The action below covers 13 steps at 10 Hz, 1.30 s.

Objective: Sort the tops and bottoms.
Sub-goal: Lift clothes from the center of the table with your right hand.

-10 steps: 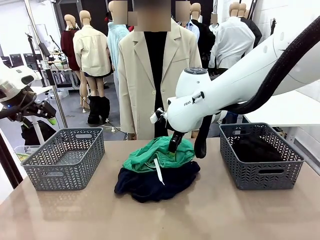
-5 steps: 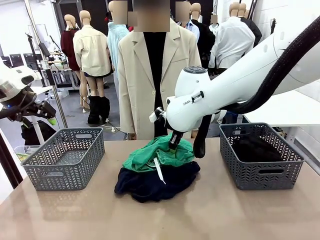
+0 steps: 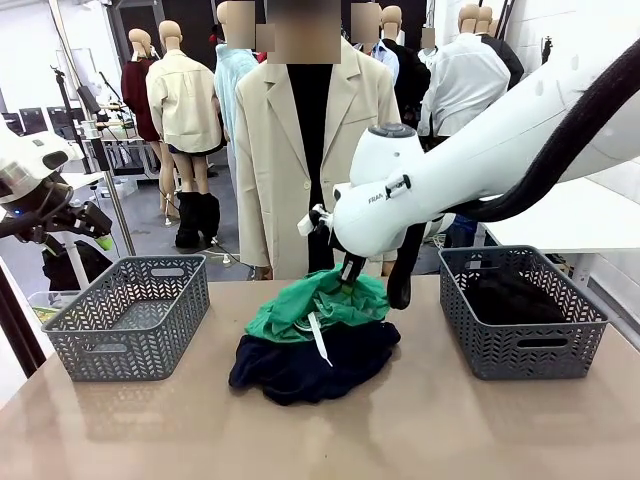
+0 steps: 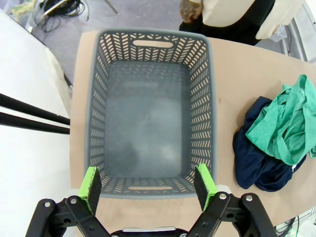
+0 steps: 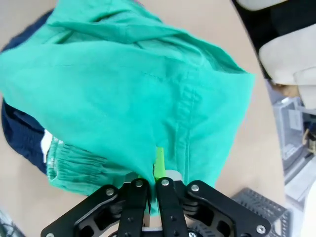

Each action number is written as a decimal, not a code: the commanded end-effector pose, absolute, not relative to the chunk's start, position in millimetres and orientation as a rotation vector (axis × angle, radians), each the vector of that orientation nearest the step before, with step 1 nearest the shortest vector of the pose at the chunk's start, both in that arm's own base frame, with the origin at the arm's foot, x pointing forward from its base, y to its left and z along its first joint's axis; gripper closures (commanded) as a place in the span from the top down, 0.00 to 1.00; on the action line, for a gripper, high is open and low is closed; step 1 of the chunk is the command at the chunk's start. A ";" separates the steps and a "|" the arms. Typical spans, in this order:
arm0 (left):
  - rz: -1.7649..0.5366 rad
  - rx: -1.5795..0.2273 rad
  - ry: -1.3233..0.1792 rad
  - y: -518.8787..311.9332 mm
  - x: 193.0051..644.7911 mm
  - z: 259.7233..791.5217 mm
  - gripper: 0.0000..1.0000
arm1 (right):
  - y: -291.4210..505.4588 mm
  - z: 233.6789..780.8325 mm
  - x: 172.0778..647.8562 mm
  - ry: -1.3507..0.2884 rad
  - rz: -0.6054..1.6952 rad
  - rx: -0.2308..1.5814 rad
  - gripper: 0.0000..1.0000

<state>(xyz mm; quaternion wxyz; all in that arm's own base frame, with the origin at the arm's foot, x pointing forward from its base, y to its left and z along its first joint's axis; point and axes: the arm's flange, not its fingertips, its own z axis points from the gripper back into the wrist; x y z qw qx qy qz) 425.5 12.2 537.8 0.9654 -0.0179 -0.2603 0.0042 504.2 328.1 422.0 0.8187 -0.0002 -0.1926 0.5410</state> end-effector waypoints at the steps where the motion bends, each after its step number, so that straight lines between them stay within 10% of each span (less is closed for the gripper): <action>1: 0.025 -0.028 -0.519 10.3 425.3 540.3 0.97 | 309.3 464.2 481.7 -0.496 1.080 -0.088 0.00; 8: 0.025 -0.028 -0.519 10.3 425.3 540.3 0.97 | 276.5 722.5 376.4 -0.976 0.726 -0.257 0.00; 13: 0.025 -0.028 -0.519 10.3 425.3 540.3 0.97 | 263.6 779.7 316.6 -1.063 0.612 -0.181 0.00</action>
